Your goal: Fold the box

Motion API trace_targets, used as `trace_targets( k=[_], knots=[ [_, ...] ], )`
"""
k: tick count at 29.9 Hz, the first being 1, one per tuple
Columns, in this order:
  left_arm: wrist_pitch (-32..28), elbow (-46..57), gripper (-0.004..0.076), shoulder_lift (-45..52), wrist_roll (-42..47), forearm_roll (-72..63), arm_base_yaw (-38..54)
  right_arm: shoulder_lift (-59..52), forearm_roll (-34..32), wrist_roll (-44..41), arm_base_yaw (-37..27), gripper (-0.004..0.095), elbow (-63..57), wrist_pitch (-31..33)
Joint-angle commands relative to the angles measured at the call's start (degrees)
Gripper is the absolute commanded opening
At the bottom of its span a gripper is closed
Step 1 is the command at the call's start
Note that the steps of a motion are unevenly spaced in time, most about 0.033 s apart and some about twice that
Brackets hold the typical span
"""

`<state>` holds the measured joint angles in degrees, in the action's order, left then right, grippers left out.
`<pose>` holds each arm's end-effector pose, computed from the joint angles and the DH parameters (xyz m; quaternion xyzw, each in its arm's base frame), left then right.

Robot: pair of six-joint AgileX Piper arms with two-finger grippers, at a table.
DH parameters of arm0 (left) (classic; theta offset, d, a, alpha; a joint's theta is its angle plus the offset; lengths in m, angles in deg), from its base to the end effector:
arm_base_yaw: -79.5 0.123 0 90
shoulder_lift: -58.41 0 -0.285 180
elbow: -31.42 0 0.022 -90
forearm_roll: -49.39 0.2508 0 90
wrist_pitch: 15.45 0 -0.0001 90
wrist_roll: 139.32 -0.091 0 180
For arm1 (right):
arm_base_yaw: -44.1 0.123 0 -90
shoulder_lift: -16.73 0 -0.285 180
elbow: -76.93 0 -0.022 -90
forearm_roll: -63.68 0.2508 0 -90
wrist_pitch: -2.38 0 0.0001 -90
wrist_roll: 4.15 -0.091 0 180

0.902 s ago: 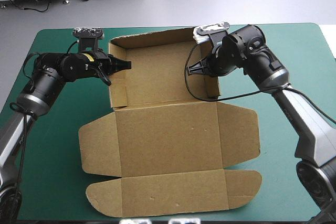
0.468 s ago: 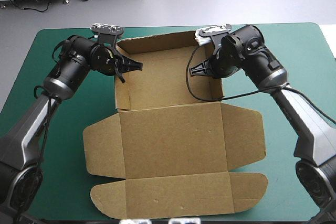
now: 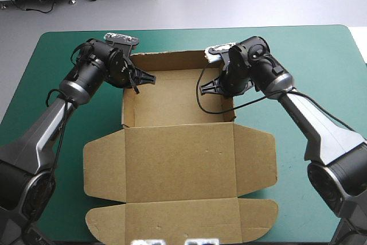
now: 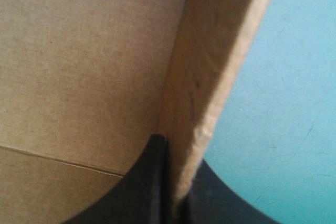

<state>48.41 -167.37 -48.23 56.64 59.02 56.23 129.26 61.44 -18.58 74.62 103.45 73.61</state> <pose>0.3494 -0.1354 0.3484 0.0790 0.9632 -0.0044 0.2569 0.3402 0.1967 0.3418 -0.1397 0.9702 0.0575 0.1897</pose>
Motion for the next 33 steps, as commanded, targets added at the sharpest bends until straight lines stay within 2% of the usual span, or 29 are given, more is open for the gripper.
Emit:
trace_targets(
  k=[1,15,20,27,29,33],
  knots=[
    [-2.1,-2.1,-0.0006,0.5,-1.6,0.7,-1.0,-2.0,0.9,2.1,0.5,-0.0016,1.5,0.4],
    [-4.0,-2.1,-0.0006,-9.5,-1.8,0.6,-1.0,6.1,1.1,3.7,-1.0,-0.0022,1.5,-0.2],
    [-5.5,-2.1,-0.0006,-9.6,-1.8,0.5,-1.0,6.4,0.8,4.1,-1.2,-0.0022,1.7,-3.7],
    [-5.7,-2.1,-0.0002,-9.5,-1.8,0.4,-1.0,6.4,0.3,4.1,-1.2,-0.0013,1.7,-4.0],
    [-5.5,-2.1,0.0009,-9.5,-2.0,-0.5,-1.0,6.4,0.3,3.7,-1.2,0.0017,1.7,-4.0],
    [-4.4,-2.1,0.0099,-9.5,-2.6,-3.0,-1.0,6.4,0.9,3.2,-1.2,0.015,1.7,-4.0]
  ],
)
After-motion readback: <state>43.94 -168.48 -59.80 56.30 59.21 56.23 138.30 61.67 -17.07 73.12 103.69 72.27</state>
